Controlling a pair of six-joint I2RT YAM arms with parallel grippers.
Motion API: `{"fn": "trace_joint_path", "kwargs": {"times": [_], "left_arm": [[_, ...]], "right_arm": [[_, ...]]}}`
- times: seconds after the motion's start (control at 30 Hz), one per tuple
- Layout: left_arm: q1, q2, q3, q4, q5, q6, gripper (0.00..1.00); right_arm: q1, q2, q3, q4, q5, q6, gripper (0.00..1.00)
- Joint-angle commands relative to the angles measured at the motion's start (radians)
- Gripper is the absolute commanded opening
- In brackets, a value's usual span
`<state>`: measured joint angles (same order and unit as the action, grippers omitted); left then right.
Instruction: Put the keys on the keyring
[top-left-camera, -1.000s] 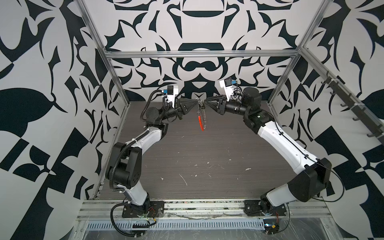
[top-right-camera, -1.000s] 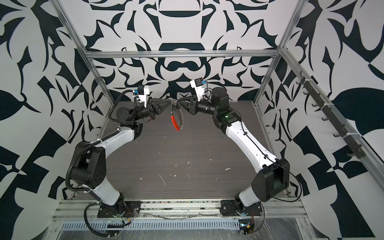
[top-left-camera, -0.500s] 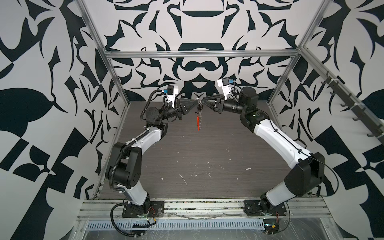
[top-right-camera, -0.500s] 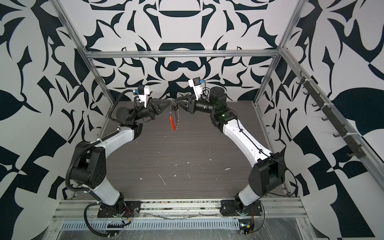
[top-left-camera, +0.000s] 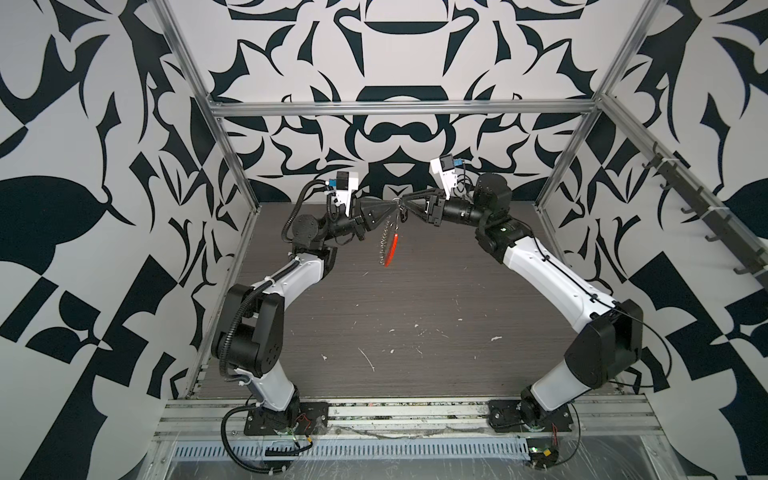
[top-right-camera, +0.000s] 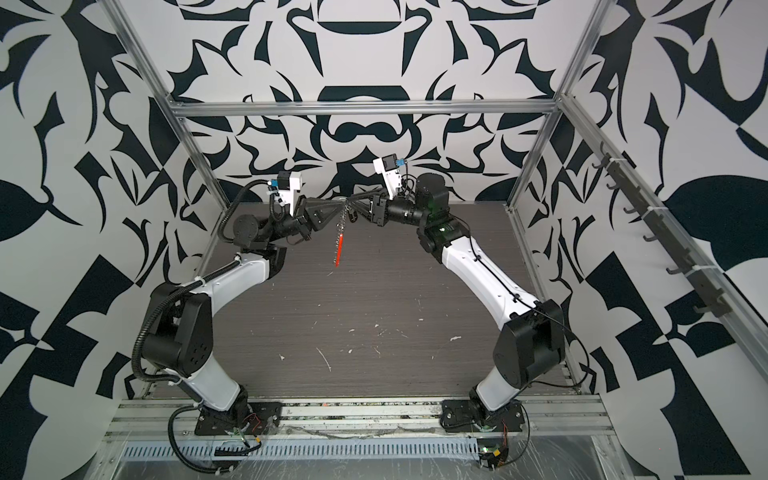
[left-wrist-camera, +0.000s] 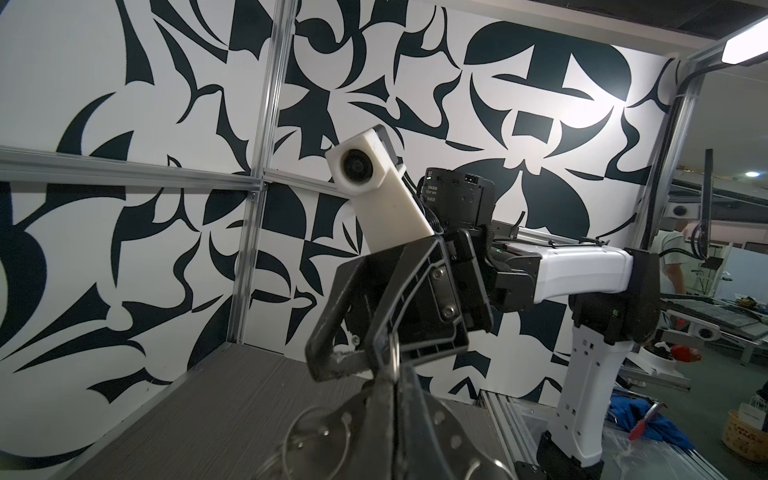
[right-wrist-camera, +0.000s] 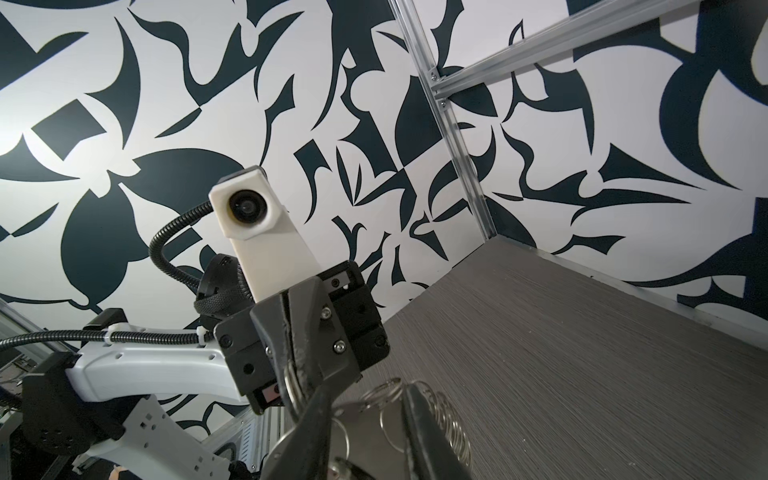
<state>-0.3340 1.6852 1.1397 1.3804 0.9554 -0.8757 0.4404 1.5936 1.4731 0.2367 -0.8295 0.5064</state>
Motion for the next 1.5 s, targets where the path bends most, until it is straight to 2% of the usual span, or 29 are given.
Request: {"fn": "trace_joint_path", "kwargs": {"times": [0.0, 0.33, 0.7, 1.17, 1.47], "left_arm": [[-0.002, 0.005, 0.022, 0.061, -0.001, -0.016, 0.00], [-0.001, 0.009, 0.022, 0.061, -0.003, -0.018, 0.00], [-0.002, 0.006, 0.029, 0.060, -0.004, -0.022, 0.00], [-0.002, 0.014, 0.038, 0.061, -0.019, -0.019, 0.00], [-0.001, 0.014, 0.039, 0.060, -0.024, -0.020, 0.00]], "right_arm": [[-0.015, -0.059, 0.027, 0.033, 0.005, -0.016, 0.36], [-0.016, -0.070, -0.008, 0.135, -0.064, 0.048, 0.40], [-0.012, -0.014, -0.016, 0.214, -0.115, 0.121, 0.27], [0.009, -0.004, -0.037, 0.219, -0.122, 0.122, 0.22], [0.015, -0.004, -0.041, 0.235, -0.115, 0.127, 0.07]]}}
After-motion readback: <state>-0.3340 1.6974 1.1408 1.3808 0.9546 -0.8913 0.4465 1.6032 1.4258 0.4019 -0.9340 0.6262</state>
